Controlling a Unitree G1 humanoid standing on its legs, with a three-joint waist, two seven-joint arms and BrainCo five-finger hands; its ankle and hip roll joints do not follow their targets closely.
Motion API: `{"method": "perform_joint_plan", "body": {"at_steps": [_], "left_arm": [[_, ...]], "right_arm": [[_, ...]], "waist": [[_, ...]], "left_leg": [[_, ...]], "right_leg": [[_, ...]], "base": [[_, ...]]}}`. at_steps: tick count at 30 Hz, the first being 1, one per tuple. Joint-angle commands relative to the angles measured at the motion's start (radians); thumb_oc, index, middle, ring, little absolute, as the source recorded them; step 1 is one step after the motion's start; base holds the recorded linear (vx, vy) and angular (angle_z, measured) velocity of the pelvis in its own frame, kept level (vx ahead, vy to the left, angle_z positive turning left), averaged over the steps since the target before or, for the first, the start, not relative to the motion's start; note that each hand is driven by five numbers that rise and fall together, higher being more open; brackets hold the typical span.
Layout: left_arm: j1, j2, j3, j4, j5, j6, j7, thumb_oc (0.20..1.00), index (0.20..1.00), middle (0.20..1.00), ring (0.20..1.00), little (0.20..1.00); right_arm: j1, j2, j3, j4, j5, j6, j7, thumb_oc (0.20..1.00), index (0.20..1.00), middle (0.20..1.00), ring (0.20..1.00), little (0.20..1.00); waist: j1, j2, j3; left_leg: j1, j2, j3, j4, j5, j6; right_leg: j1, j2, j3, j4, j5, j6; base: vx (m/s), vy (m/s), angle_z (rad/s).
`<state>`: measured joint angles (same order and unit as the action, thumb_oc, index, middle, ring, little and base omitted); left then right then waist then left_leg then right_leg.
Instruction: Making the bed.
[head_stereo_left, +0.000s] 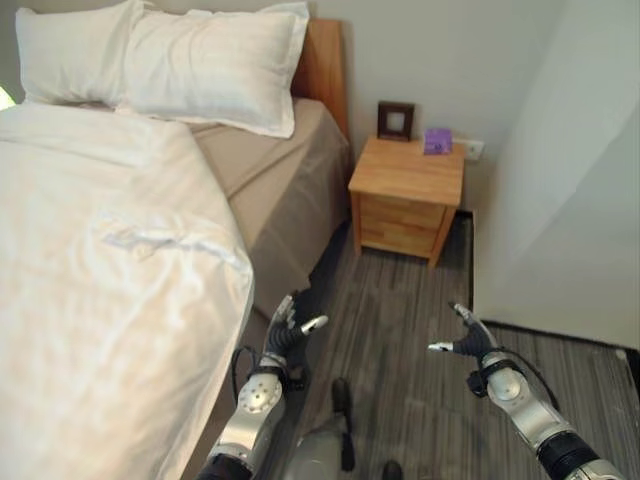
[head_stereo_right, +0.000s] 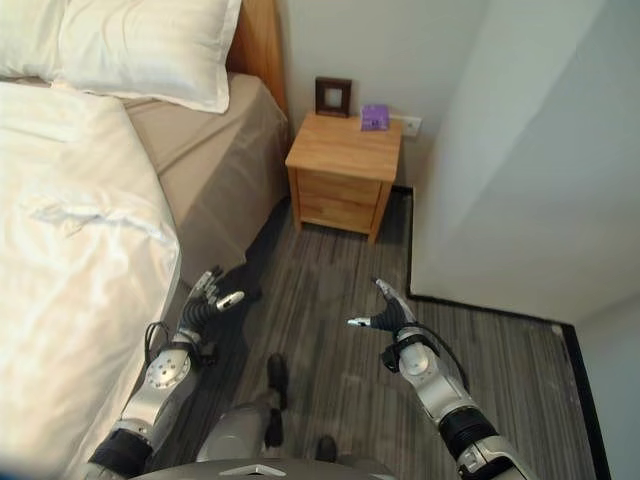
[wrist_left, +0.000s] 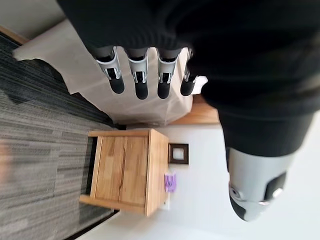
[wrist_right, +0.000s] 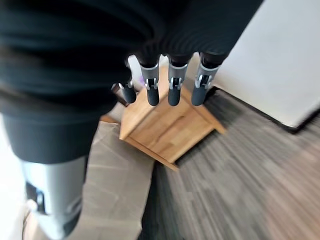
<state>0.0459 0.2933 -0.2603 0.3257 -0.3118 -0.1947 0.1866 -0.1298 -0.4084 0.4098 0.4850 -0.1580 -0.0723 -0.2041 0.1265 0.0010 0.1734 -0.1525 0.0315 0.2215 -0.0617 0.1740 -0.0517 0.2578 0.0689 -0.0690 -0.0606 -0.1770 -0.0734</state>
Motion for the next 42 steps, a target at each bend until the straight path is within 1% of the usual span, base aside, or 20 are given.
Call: {"method": "perform_joint_plan", "body": {"at_steps": [1,3,6,7,8,10,12,13,16,18,19,21,23,24,27,31,34,38,41,42], "left_arm": [[-0.017,0.034,0.027,-0.083,-0.009,-0.038,0.012,1.000,1.000,1.000,1.000,1.000],[-0.020,0.045,0.023,-0.078,-0.010,-0.041,0.013,1.000,1.000,1.000,1.000,1.000],[-0.025,0.054,0.012,-0.071,0.001,-0.040,0.003,1.000,1.000,1.000,1.000,1.000],[-0.031,0.057,0.011,-0.066,0.001,-0.040,0.002,1.000,1.000,1.000,1.000,1.000],[-0.042,0.070,-0.003,-0.065,-0.016,-0.039,-0.023,1.000,1.000,1.000,1.000,1.000],[-0.019,0.066,0.028,-0.069,-0.008,-0.040,-0.020,1.000,1.000,1.000,1.000,1.000],[-0.005,0.046,0.063,-0.077,-0.002,-0.038,-0.019,1.000,1.000,1.000,1.000,1.000],[-0.012,0.040,0.069,-0.075,0.008,-0.034,-0.021,1.000,1.000,1.000,1.000,1.000],[-0.035,0.034,0.058,-0.068,0.027,-0.038,-0.025,1.000,1.000,1.000,1.000,1.000],[-0.043,0.027,0.044,-0.061,0.032,-0.041,-0.035,1.000,1.000,1.000,1.000,1.000],[-0.061,0.018,0.032,-0.073,0.012,-0.042,-0.033,1.000,1.000,1.000,1.000,1.000],[-0.063,0.014,0.028,-0.103,-0.036,-0.037,-0.033,1.000,1.000,1.000,1.000,1.000],[-0.044,0.016,0.040,-0.121,-0.056,-0.035,-0.032,1.000,1.000,1.000,1.000,1.000],[-0.042,0.017,0.041,-0.122,-0.062,-0.034,-0.036,1.000,1.000,1.000,1.000,1.000],[-0.010,0.014,0.067,-0.126,-0.059,-0.024,-0.053,1.000,1.000,1.000,1.000,1.000],[0.044,0.008,0.107,-0.133,-0.058,-0.016,-0.044,1.000,1.000,1.000,1.000,1.000],[0.082,0.001,0.131,-0.124,-0.063,-0.012,-0.042,1.000,1.000,1.000,1.000,1.000],[0.109,0.019,0.147,-0.102,-0.077,-0.003,-0.054,1.000,1.000,1.000,1.000,1.000],[0.095,0.035,0.144,-0.076,-0.069,0.007,-0.047,1.000,1.000,1.000,1.000,1.000],[0.095,0.035,0.144,-0.076,-0.069,0.007,-0.047,1.000,1.000,1.000,1.000,1.000]], "right_arm": [[-0.098,0.032,-0.023,-0.040,-0.040,-0.052,0.003,1.000,1.000,1.000,1.000,1.000],[-0.097,0.032,-0.018,-0.078,-0.023,-0.056,0.018,1.000,1.000,1.000,1.000,1.000],[-0.082,0.037,-0.018,-0.091,-0.016,-0.059,0.028,1.000,1.000,1.000,1.000,1.000],[-0.082,0.037,-0.020,-0.085,-0.016,-0.058,0.028,1.000,1.000,1.000,1.000,1.000],[-0.154,0.086,-0.063,0.022,0.151,-0.011,0.076,1.000,1.000,1.000,1.000,1.000],[0.062,0.075,-0.084,-0.099,0.172,-0.058,0.125,1.000,1.000,1.000,1.000,1.000],[0.129,0.086,-0.114,-0.112,0.160,-0.076,0.110,1.000,1.000,1.000,1.000,1.000],[0.147,0.089,-0.121,-0.112,0.159,-0.072,0.115,1.000,1.000,1.000,1.000,1.000],[0.193,0.077,-0.149,-0.124,0.147,-0.087,0.096,1.000,1.000,1.000,1.000,1.000],[0.223,0.065,-0.164,-0.139,0.140,-0.087,0.098,1.000,1.000,1.000,1.000,1.000],[0.228,0.048,-0.178,-0.132,0.142,-0.081,0.093,1.000,1.000,1.000,1.000,1.000],[0.228,0.039,-0.185,-0.134,0.156,-0.070,0.081,1.000,1.000,1.000,1.000,1.000],[0.228,0.040,-0.197,-0.130,0.162,-0.049,0.067,1.000,1.000,1.000,1.000,1.000],[0.226,0.045,-0.196,-0.132,0.163,-0.047,0.066,1.000,1.000,1.000,1.000,1.000],[0.227,0.052,-0.192,-0.163,0.157,-0.041,0.076,1.000,1.000,1.000,1.000,1.000],[0.183,0.053,-0.145,-0.198,0.129,-0.042,0.084,1.000,1.000,1.000,1.000,1.000],[0.122,0.058,-0.089,-0.236,0.108,-0.053,0.097,1.000,1.000,1.000,1.000,1.000],[0.044,0.063,-0.032,-0.301,0.079,-0.067,0.114,1.000,1.000,1.000,1.000,1.000],[-0.010,0.076,0.003,-0.329,0.055,-0.076,0.118,1.000,1.000,1.000,1.000,1.000],[-0.011,0.076,0.003,-0.328,0.055,-0.076,0.118,1.000,1.000,1.000,1.000,1.000]], "waist": [[0.054,-0.065,0.029],[0.022,-0.023,0.037],[-0.035,0.013,0.050],[-0.051,0.015,0.056],[-0.056,0.017,0.045],[-0.110,0.003,0.046],[-0.162,-0.014,0.043],[-0.183,-0.022,0.042],[-0.220,-0.030,0.033],[-0.241,-0.031,0.022],[-0.248,-0.030,0.035],[-0.243,-0.063,0.067],[-0.217,-0.087,0.084],[-0.212,-0.088,0.083],[-0.190,-0.071,0.074],[-0.161,-0.030,0.066],[-0.133,-0.033,0.060],[-0.079,-0.066,0.040],[-0.051,-0.085,0.033],[-0.049,-0.083,0.030]], "left_leg": [[0.030,-0.022,0.014,-0.008,-0.036,0.066],[0.108,0.014,0.001,-0.013,-0.062,0.075],[0.200,0.023,-0.041,-0.018,-0.113,0.082],[0.225,0.020,-0.059,-0.022,-0.131,0.078],[0.251,0.015,-0.087,-0.025,-0.149,0.070],[0.282,0.002,-0.114,-0.024,-0.183,0.051],[0.325,-0.006,-0.159,-0.026,-0.229,0.037],[0.339,-0.010,-0.177,-0.026,-0.238,0.033],[0.396,-0.009,-0.245,-0.019,-0.285,0.026],[0.416,-0.002,-0.270,0.043,-0.320,0.017],[0.323,0.002,-0.258,0.273,-0.242,-0.043],[0.162,0.049,-0.194,0.558,-0.135,-0.070],[0.059,0.071,-0.124,0.675,-0.143,-0.056],[0.027,0.098,-0.079,0.661,-0.146,-0.057],[0.011,0.151,0.043,0.402,-0.141,-0.044],[0.040,0.158,0.123,0.089,-0.024,-0.052],[0.068,0.144,0.133,0.074,-0.023,-0.045],[0.088,0.126,0.137,0.080,-0.036,-0.026],[0.144,0.078,0.110,0.039,-0.086,0.018],[0.139,0.083,0.111,0.040,-0.084,0.018]], "right_leg": [[-0.039,-0.093,-0.002,0.402,0.175,0.312],[-0.183,-0.120,-0.040,0.672,0.273,0.335],[-0.288,-0.190,-0.062,0.756,0.244,0.300],[-0.331,-0.217,-0.062,0.727,0.220,0.282],[-0.346,-0.246,-0.080,0.648,0.201,0.267],[-0.355,-0.254,-0.056,0.406,0.181,0.250],[-0.355,-0.229,0.035,0.123,0.202,0.250],[-0.376,-0.213,0.100,0.065,0.226,0.261],[-0.390,-0.154,0.243,0.055,0.259,0.268],[-0.352,-0.147,0.238,0.054,0.249,0.247],[-0.293,-0.157,0.204,0.040,0.247,0.218],[-0.234,-0.182,0.171,0.018,0.236,0.175],[-0.179,-0.186,0.147,-0.012,0.217,0.150],[-0.161,-0.184,0.133,-0.021,0.203,0.149],[-0.110,-0.177,0.091,-0.027,0.139,0.151],[-0.040,-0.135,0.057,-0.024,0.077,0.151],[-0.010,-0.124,0.042,0.005,0.059,0.149],[0.009,-0.137,0.021,0.059,0.031,0.164],[-0.080,-0.169,-0.019,0.325,0.082,0.249],[-0.086,-0.165,-0.017,0.324,0.086,0.248]], "base": [[0.41,-0.046,-0.46],[0.43,0.037,-0.25],[0.47,-0.010,0.51],[0.45,-0.144,0.82],[0.48,-0.189,0.77],[0.49,-0.213,1.09],[0.52,-0.213,0.73],[0.49,-0.164,0.69],[0.48,-0.212,0.90],[0.46,-0.269,1.15],[0.20,-0.237,0.83],[0.20,-0.326,0.93],[0.19,-0.258,0.76],[0.27,-0.122,0.26],[0.33,0.011,0.13],[0.38,0.078,0.28],[0.31,0.057,-0.04],[0.28,0.075,-0.32],[0.17,0.084,0.76],[0.11,0.071,0.88]]}}
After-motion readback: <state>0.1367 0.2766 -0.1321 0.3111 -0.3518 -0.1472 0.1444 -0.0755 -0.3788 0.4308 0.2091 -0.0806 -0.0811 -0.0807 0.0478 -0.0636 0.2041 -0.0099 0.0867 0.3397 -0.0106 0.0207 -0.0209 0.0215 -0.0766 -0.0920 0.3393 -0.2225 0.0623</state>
